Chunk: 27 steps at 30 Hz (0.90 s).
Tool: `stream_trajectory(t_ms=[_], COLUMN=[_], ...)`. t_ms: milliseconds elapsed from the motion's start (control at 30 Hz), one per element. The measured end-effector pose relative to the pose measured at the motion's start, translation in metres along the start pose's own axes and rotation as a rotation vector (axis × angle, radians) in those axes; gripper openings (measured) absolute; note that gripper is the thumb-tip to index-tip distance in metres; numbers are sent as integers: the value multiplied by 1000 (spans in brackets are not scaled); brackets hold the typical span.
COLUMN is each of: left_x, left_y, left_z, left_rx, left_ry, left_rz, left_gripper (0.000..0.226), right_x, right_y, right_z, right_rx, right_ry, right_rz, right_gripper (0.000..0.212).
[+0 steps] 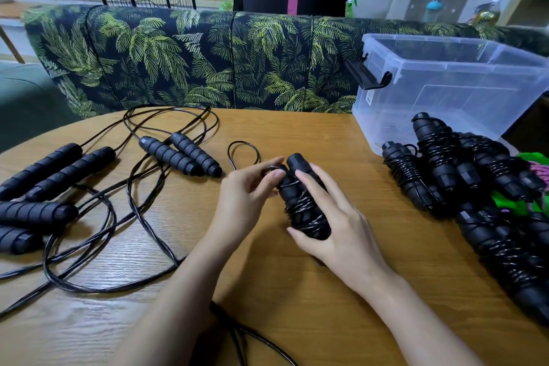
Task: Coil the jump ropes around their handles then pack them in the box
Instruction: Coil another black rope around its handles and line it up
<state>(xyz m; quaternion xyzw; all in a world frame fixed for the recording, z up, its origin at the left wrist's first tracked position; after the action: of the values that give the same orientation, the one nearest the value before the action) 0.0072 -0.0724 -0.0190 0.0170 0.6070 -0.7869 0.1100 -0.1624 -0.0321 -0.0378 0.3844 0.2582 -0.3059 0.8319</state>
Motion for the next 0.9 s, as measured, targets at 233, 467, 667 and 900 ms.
stream_trajectory(t_ms=[233, 467, 667, 900], left_x=[-3, -8, -13, -14], left_y=[-3, -5, -11, -16], left_z=[-1, 3, 3, 2], left_rx=[-271, -399, -412, -424], left_ry=[84, 161, 252, 234], left_rz=[-348, -504, -521, -460], left_gripper=[23, 33, 24, 28], right_x=[-5, -2, -5, -5], right_y=[5, 12, 11, 13], right_z=[0, 0, 1, 1], right_rx=[-48, -87, -48, -53], right_ry=[-86, -132, -133, -129], right_rz=[-239, -410, -364, -305], right_gripper=[89, 96, 94, 94])
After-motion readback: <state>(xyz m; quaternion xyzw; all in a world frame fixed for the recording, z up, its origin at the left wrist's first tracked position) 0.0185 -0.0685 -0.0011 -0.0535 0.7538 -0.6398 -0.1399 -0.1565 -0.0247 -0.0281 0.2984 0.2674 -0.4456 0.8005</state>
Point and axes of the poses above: each hand's wrist, its own z-axis towards the middle knuckle, its own x-axis out of the palm, y = z × x, the point moved 2 cm from there along z, towards the middle knuckle, and after that the axes turned 6 degrees about -y, right-handed, at the moved point
